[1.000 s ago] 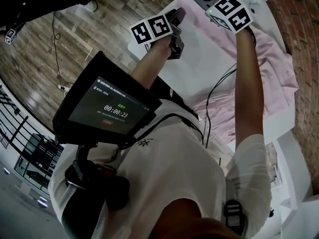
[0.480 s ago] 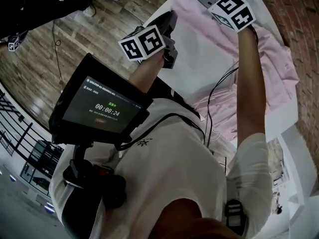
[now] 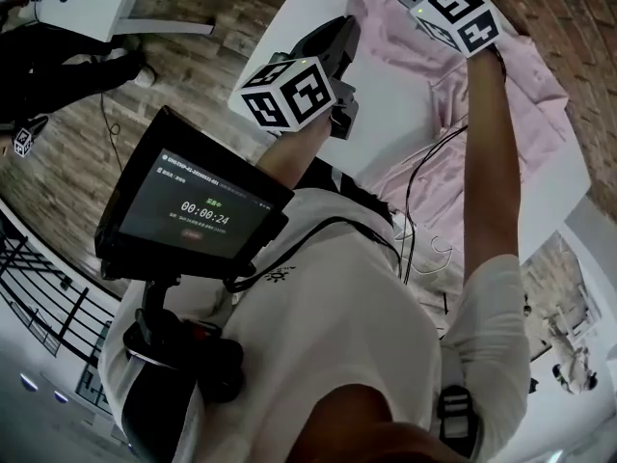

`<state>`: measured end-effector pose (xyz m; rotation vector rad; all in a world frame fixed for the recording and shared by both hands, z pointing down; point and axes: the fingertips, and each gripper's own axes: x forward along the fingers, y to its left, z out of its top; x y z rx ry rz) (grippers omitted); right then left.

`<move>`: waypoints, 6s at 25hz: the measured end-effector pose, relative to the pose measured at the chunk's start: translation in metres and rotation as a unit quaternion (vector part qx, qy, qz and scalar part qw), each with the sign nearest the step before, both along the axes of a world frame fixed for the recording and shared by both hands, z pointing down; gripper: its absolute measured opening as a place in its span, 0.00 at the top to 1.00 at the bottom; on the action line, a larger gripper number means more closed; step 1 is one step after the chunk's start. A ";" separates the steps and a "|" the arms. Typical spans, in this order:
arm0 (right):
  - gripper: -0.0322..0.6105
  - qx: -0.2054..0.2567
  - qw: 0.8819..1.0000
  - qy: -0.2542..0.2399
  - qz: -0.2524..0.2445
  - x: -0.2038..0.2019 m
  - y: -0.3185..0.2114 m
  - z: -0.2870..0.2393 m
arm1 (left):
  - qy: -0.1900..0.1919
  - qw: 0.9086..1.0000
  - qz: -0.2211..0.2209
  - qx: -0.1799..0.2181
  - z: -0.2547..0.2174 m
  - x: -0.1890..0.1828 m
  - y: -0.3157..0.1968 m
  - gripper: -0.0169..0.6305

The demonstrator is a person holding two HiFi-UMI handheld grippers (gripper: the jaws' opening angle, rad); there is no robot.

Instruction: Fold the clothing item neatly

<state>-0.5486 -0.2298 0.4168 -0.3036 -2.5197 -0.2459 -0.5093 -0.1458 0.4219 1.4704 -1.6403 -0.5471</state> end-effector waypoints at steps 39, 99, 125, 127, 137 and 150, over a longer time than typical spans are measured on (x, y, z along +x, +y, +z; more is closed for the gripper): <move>0.93 0.001 0.973 -0.009 0.229 0.494 -0.142 0.059 | -0.209 0.957 0.200 -0.007 0.048 0.470 -0.136 0.95; 0.95 -0.070 0.910 0.194 0.361 0.645 -0.048 0.155 | -0.282 0.899 0.314 -0.121 0.139 0.378 -0.174 0.84; 0.94 -0.070 0.911 0.206 0.350 0.638 -0.035 0.150 | -0.301 0.871 0.379 -0.082 0.134 0.414 -0.175 0.84; 0.94 -0.096 0.907 0.189 0.363 0.644 -0.036 0.141 | -0.298 0.873 0.376 -0.084 0.134 0.411 -0.175 0.84; 0.82 -0.179 0.870 0.070 0.454 0.655 -0.048 0.126 | -0.313 0.866 0.380 -0.083 0.134 0.414 -0.173 0.84; 0.91 -0.182 0.865 0.075 0.461 0.653 -0.037 0.118 | -0.307 0.873 0.369 -0.089 0.134 0.411 -0.175 0.84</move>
